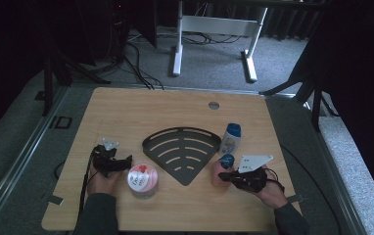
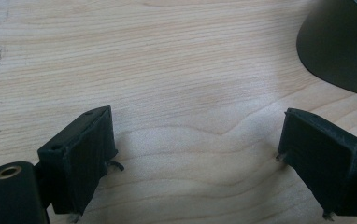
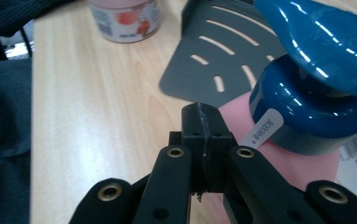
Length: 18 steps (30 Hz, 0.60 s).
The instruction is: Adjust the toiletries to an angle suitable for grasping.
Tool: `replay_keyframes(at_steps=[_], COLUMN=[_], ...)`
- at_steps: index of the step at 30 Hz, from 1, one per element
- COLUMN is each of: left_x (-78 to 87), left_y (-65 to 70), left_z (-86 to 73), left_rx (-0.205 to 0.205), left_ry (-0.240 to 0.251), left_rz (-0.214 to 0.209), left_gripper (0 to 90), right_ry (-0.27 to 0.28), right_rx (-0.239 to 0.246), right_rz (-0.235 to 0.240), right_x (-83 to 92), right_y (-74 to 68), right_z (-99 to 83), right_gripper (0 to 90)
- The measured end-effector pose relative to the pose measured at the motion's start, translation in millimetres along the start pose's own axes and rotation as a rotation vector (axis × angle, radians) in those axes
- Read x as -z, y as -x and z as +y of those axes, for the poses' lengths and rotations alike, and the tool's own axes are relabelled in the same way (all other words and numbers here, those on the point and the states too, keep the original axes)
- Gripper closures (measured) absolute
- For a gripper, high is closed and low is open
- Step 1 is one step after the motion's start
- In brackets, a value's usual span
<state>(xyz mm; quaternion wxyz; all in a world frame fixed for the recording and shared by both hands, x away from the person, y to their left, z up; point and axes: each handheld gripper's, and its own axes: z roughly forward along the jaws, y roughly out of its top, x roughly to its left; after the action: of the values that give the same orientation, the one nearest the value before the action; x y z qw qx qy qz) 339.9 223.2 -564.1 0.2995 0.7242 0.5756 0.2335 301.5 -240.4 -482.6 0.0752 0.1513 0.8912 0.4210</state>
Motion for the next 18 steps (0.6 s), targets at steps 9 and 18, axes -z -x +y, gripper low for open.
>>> replay_keyframes(at_steps=[9,18], left_x=[0.0,0.0], left_y=[0.0,0.0], left_z=[0.0,0.0], left_rx=[0.000,0.000], left_ry=[0.000,0.000], left_rz=[0.000,0.000], left_gripper=[10.8,10.8], right_ry=[-0.010,-0.004], right_rx=[-0.012,-0.038], right_rz=[-0.033,-0.067], right_x=[-6.6,-9.4], right_y=[19.9,30.6], right_z=[6.4,7.8], right_gripper=[90.0,90.0])
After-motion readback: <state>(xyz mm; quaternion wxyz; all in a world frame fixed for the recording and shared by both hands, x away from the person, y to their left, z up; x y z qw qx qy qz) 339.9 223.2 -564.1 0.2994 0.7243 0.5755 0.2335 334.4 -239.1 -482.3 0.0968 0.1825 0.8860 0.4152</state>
